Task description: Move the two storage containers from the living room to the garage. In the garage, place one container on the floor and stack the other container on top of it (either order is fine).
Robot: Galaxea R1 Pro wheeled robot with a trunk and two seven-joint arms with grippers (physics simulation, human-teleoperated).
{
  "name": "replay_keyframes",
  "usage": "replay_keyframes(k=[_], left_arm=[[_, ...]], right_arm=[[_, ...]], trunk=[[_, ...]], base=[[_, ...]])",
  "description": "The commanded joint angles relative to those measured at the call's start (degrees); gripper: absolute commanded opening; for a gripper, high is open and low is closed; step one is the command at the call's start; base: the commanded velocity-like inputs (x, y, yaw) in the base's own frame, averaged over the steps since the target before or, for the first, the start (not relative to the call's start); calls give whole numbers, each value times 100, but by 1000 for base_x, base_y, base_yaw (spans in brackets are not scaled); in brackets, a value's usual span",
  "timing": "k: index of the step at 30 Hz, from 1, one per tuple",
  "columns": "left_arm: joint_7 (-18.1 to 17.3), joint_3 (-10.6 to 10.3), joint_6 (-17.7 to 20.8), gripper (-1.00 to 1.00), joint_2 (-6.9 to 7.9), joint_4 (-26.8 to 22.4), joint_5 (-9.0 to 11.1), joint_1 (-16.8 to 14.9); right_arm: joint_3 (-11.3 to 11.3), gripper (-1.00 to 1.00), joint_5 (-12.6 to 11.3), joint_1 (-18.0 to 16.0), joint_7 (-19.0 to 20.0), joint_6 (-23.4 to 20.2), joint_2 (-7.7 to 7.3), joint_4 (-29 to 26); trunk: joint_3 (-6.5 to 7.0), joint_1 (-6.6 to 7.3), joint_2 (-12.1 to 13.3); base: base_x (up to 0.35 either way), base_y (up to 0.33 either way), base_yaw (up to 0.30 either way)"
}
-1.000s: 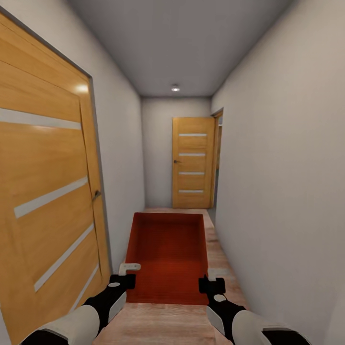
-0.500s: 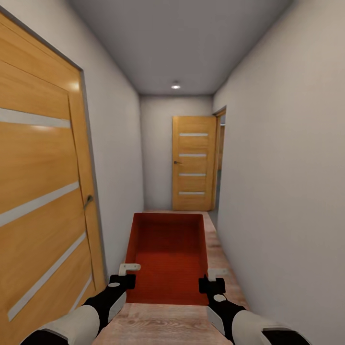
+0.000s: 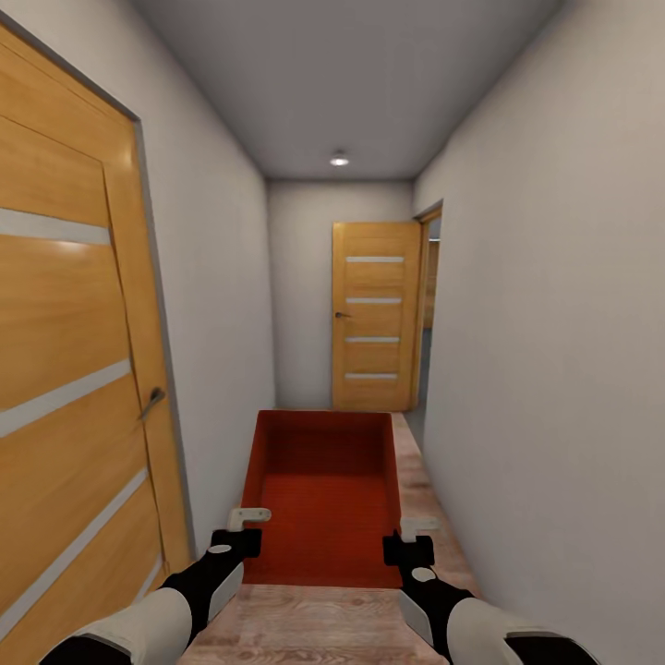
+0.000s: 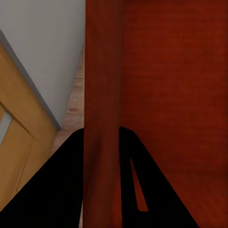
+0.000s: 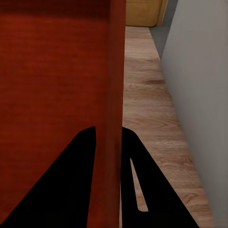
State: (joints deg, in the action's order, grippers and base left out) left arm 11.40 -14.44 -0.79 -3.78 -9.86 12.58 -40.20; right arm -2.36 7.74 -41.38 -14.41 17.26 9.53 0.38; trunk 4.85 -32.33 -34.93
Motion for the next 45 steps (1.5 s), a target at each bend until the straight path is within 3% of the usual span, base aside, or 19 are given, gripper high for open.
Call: replay_keyframes(k=[1,45], left_arm=[[117,310,-9,-100,53,19,263,-5],[117,309,-9,-100,53,19,263,-5]], right_arm=[[-150,-100,35,-1,-44,207,-70,-12],[-150,-100,40,-1,-44,207,-74,-12]], trunk=[[-1,-5,-2],[-1,-5,-2]], base=[[323,0,0],[323,0,0]])
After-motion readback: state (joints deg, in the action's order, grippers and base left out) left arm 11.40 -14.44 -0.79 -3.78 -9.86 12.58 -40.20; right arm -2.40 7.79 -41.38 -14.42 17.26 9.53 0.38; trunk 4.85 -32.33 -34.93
